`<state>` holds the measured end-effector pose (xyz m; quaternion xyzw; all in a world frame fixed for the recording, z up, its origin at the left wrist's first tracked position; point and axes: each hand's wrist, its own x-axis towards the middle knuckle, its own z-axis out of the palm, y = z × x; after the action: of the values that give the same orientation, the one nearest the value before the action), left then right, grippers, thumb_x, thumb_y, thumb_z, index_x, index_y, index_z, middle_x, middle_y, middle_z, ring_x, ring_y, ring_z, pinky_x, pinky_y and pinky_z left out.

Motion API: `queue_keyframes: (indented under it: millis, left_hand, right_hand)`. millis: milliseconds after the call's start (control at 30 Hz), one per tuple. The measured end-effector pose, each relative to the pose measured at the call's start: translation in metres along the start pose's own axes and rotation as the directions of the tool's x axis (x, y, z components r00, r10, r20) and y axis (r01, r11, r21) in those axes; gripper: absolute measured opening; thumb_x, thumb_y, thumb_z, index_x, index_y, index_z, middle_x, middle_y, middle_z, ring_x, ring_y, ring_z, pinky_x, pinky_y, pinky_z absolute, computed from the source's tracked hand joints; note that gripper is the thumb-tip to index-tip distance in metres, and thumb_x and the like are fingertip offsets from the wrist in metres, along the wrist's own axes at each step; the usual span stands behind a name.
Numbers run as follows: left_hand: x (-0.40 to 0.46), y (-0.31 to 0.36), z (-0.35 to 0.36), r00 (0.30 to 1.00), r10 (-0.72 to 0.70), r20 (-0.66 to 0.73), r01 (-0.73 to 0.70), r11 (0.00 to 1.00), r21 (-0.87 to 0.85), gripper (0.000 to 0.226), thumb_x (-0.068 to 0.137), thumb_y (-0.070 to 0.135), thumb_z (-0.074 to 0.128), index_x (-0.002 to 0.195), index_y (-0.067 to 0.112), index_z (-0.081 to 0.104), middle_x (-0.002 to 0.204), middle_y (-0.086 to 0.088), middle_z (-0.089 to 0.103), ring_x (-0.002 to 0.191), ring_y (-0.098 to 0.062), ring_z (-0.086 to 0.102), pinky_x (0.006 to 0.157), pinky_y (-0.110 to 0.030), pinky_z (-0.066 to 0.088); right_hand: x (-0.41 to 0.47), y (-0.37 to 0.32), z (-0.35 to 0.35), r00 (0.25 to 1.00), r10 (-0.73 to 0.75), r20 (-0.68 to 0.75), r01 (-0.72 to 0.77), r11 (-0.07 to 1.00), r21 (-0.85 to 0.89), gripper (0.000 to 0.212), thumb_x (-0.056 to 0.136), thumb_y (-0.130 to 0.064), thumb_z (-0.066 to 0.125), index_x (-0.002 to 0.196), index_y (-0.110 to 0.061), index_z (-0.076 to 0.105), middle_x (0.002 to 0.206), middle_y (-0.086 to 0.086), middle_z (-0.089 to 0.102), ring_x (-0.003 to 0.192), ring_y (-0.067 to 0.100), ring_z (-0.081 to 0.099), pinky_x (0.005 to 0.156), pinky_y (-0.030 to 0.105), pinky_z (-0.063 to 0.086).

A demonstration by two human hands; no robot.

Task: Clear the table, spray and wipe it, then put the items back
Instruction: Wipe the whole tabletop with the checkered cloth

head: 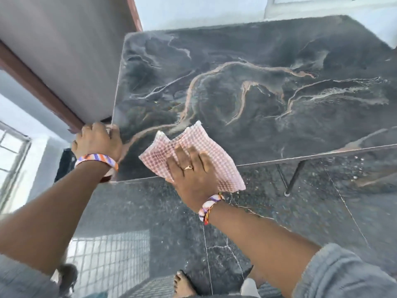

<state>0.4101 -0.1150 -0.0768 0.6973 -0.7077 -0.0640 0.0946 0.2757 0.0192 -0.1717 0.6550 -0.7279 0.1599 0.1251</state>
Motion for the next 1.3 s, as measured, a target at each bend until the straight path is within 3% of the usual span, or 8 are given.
queue_keyframes:
  millis: [200,367,500,600,733,833,967,1300]
  left_hand:
    - [0.011,-0.065,0.003,0.887,-0.160,0.433,0.365,0.819,-0.444,0.091,0.077,0.072,0.026,0.117,-0.004,0.058,0.126,-0.020,0.059,0.116,-0.036,0.054,0.108,-0.044,0.038]
    - [0.026,-0.065,0.012,0.839,-0.211,0.502,0.474,0.735,-0.485,0.077,0.094,0.058,0.018,0.136,-0.001,0.044,0.145,-0.020,0.041,0.134,-0.034,0.039,0.117,-0.041,0.024]
    - [0.049,-0.063,0.027,0.784,-0.286,0.552,0.598,0.588,-0.545,0.089,0.080,0.071,0.022,0.118,0.000,0.062,0.131,-0.018,0.058,0.122,-0.036,0.053,0.112,-0.046,0.033]
    - [0.089,-0.070,0.059,0.748,-0.350,0.563,0.662,0.453,-0.597,0.082,0.078,0.069,0.026,0.086,-0.001,0.068,0.098,-0.018,0.069,0.088,-0.033,0.064,0.096,-0.040,0.047]
    - [0.118,-0.028,0.036,0.784,-0.321,0.531,0.619,0.471,-0.629,0.067,0.092,0.055,0.026,0.111,0.001,0.061,0.122,-0.017,0.062,0.110,-0.036,0.058,0.107,-0.046,0.040]
    - [0.156,-0.004,0.033,0.838,-0.306,0.452,0.527,0.665,-0.529,0.065,0.100,0.042,0.017,0.130,-0.007,0.047,0.138,-0.029,0.046,0.127,-0.040,0.045,0.110,-0.041,0.032]
    - [0.207,0.031,0.043,0.888,-0.275,0.369,0.435,0.762,-0.479,0.068,0.099,0.042,0.013,0.128,-0.008,0.047,0.136,-0.031,0.047,0.127,-0.040,0.044,0.107,-0.040,0.030]
    - [0.303,0.100,0.078,0.832,-0.377,0.407,0.537,0.731,-0.421,0.068,0.101,0.040,0.009,0.134,-0.011,0.040,0.146,-0.026,0.038,0.136,-0.036,0.035,0.113,-0.036,0.020]
  right_hand:
    - [0.032,-0.088,0.006,0.976,-0.204,0.075,0.199,0.977,0.074,0.037,0.092,-0.011,0.038,0.111,-0.023,0.068,0.120,0.007,0.067,0.109,0.035,0.063,0.090,0.044,0.050]
    - [0.045,-0.107,0.010,0.937,-0.298,0.182,0.294,0.954,0.049,0.045,0.097,-0.016,0.026,0.119,-0.030,0.063,0.126,0.009,0.063,0.116,0.039,0.058,0.095,0.051,0.046]
    - [0.079,-0.105,-0.008,0.808,-0.388,0.444,0.333,0.922,0.198,0.044,0.095,-0.038,0.036,0.138,-0.031,0.042,0.153,0.000,0.030,0.145,0.030,0.014,0.109,0.069,0.006]
    - [0.124,-0.091,0.001,0.807,-0.392,0.442,0.283,0.913,0.294,0.046,0.095,-0.048,0.032,0.137,-0.032,0.043,0.152,-0.003,0.030,0.145,0.023,0.010,0.109,0.069,-0.003]
    - [0.200,-0.066,0.030,0.778,-0.389,0.494,0.314,0.921,0.231,0.049,0.097,-0.046,0.027,0.141,-0.029,0.037,0.154,0.000,0.028,0.146,0.024,0.008,0.110,0.066,-0.004]
    - [0.262,-0.046,0.056,0.777,-0.417,0.472,0.348,0.909,0.229,0.045,0.097,-0.044,0.027,0.133,-0.026,0.048,0.148,0.002,0.036,0.145,0.023,0.012,0.110,0.065,0.001]
    - [0.346,-0.015,0.089,0.770,-0.460,0.442,0.407,0.888,0.213,0.042,0.096,-0.043,0.027,0.116,-0.023,0.059,0.133,0.001,0.049,0.139,0.020,0.021,0.110,0.064,0.007]
    - [0.508,0.048,0.147,0.790,-0.355,0.500,0.319,0.934,0.159,0.047,0.098,-0.039,0.018,0.139,-0.030,0.039,0.157,-0.006,0.019,0.147,0.019,0.004,0.114,0.060,0.000]
